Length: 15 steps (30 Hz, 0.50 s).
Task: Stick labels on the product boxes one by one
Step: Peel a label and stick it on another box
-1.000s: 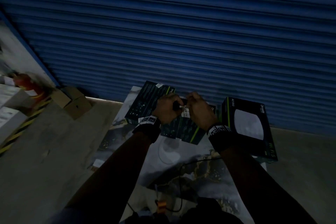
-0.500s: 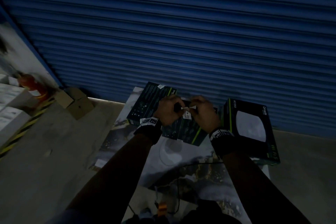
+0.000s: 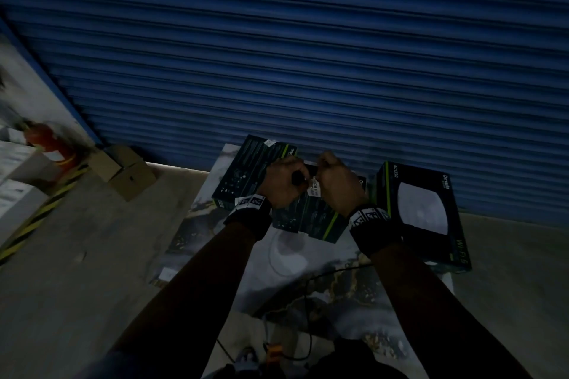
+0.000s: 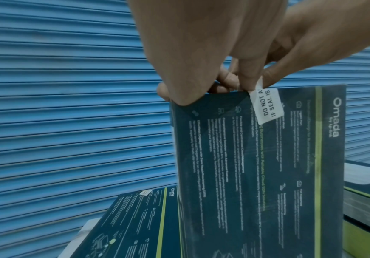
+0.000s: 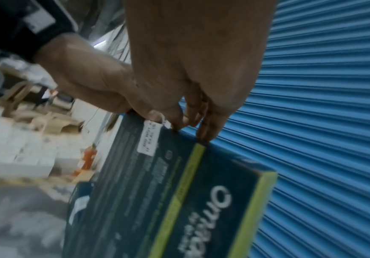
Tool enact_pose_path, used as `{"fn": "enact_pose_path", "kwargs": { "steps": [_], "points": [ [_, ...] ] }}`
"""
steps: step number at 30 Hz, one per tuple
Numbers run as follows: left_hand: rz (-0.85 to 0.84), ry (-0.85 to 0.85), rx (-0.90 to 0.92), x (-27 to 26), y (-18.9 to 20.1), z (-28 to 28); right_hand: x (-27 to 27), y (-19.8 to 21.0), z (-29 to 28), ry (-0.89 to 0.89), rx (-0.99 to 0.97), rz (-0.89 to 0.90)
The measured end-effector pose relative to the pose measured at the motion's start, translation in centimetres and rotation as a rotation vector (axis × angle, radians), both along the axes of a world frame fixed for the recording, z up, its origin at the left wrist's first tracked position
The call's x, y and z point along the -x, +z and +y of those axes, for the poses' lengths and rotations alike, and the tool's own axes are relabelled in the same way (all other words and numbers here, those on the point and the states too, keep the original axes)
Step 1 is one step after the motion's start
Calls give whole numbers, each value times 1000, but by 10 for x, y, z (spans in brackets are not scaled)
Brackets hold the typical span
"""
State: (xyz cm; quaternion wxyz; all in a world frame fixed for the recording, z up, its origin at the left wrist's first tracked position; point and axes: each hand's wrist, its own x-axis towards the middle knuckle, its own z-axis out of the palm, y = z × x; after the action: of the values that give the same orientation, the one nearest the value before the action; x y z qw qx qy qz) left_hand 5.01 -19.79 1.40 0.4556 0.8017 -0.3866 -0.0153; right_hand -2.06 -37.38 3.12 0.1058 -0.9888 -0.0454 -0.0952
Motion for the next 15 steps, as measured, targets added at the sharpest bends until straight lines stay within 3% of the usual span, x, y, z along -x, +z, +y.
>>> {"fn": "enact_pose_path", "kwargs": {
  "steps": [8, 15],
  "points": [
    [-29, -16, 6, -1, -1, 1, -1, 6, -8, 42, 87, 98],
    [-64, -2, 33, 1, -3, 2, 5, 8, -11, 125, -168, 47]
  ]
}}
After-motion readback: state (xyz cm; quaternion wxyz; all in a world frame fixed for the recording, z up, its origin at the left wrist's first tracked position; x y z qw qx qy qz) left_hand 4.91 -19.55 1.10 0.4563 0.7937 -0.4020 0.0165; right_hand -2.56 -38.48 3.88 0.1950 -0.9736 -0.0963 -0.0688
